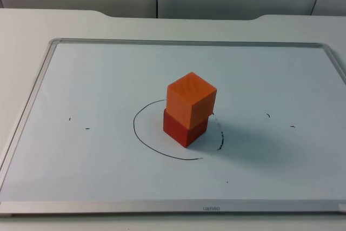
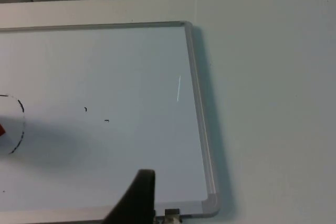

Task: Pick up one cube with the left hand and another cube with the right hand. First place the cube in the right hand at the target position, then stack the cube in the left hand on top.

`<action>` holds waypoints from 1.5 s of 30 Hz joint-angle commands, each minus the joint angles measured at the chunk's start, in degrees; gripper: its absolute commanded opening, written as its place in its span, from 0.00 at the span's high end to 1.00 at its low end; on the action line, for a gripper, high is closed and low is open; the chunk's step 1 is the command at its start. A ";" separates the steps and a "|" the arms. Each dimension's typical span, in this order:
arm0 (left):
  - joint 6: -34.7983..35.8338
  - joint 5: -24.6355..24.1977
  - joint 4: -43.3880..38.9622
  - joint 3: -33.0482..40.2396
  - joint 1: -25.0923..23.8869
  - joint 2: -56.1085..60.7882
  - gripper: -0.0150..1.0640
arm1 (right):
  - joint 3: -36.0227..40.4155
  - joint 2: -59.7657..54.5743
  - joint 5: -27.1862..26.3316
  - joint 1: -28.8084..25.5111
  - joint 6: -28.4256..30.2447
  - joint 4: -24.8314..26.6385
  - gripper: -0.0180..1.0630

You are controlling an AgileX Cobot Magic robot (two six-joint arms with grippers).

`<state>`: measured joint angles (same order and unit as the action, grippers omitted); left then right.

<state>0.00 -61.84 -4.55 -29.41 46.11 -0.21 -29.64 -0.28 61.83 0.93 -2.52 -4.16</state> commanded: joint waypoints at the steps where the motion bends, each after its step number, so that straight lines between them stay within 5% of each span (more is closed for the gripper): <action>1: 0.41 0.13 -0.25 0.08 -0.35 0.21 0.01 | 0.42 0.28 -0.13 -0.46 -0.12 0.39 0.01; 21: 0.41 0.13 -0.25 0.08 -27.93 0.21 0.01 | 0.42 0.28 -0.13 -0.46 -0.12 0.39 0.01; 45: 0.41 0.13 -0.25 0.08 -47.23 0.21 0.01 | 0.42 0.28 -0.13 -0.46 -0.12 0.39 0.01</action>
